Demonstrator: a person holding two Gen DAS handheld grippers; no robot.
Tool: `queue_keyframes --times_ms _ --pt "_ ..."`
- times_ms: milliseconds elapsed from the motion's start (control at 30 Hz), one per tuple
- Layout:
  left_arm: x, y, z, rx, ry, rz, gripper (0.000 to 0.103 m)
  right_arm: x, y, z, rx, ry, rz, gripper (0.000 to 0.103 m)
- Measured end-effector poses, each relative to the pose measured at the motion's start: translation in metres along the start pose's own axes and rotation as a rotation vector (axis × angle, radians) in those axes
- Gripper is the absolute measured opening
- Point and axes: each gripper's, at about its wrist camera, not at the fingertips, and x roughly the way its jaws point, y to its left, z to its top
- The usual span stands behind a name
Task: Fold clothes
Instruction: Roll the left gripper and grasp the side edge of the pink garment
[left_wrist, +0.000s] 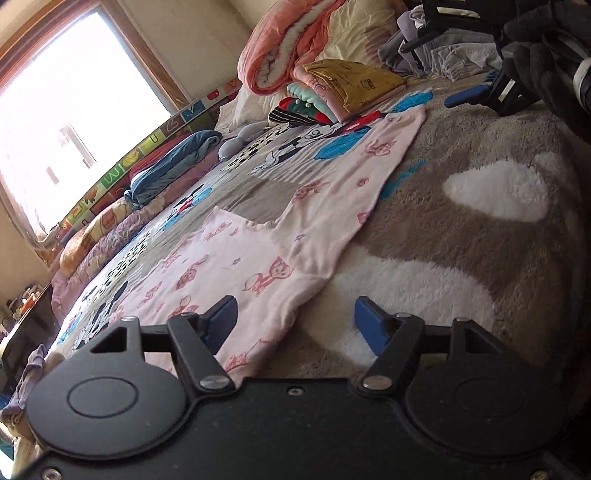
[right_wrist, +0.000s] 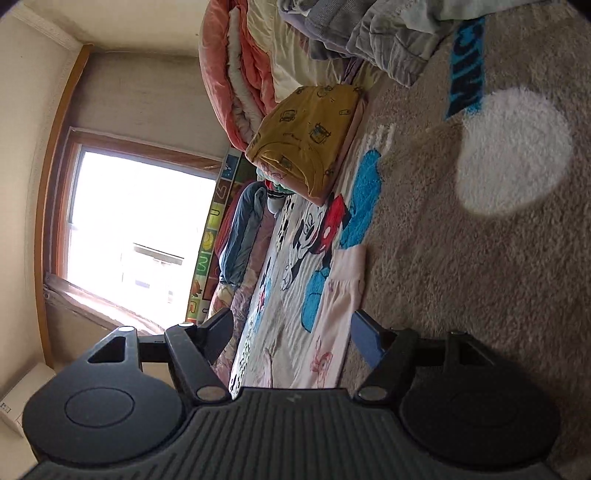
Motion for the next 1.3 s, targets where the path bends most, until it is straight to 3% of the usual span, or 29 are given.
queue_keyframes --times_ms 167,500,633,833,1033,1233,1300 --pt "0.027 -0.031 0.043 0.130 0.002 -0.015 0.067 -0.007 -0.009 0.023 0.016 0.005 0.025 0.074" --pt "0.070 -0.090 0.106 0.309 -0.007 -0.021 0.036 -0.022 -0.036 0.039 0.195 -0.038 0.112 0.075" --pt "0.082 -0.105 0.119 0.367 -0.010 0.001 0.034 -0.026 -0.043 0.044 0.245 -0.067 0.141 0.077" --pt "0.106 -0.116 0.140 0.410 0.000 0.032 0.033 -0.032 -0.060 0.051 0.371 -0.123 0.220 0.080" --pt "0.132 -0.127 0.161 0.449 0.020 0.064 0.030 -0.030 -0.065 0.052 0.410 -0.152 0.245 0.081" --pt "0.154 -0.137 0.177 0.466 0.070 0.080 0.019 -0.035 -0.072 0.051 0.448 -0.186 0.271 0.081" --pt "0.161 -0.137 0.180 0.449 0.093 0.068 0.005 -0.037 -0.074 0.051 0.454 -0.194 0.279 0.081"
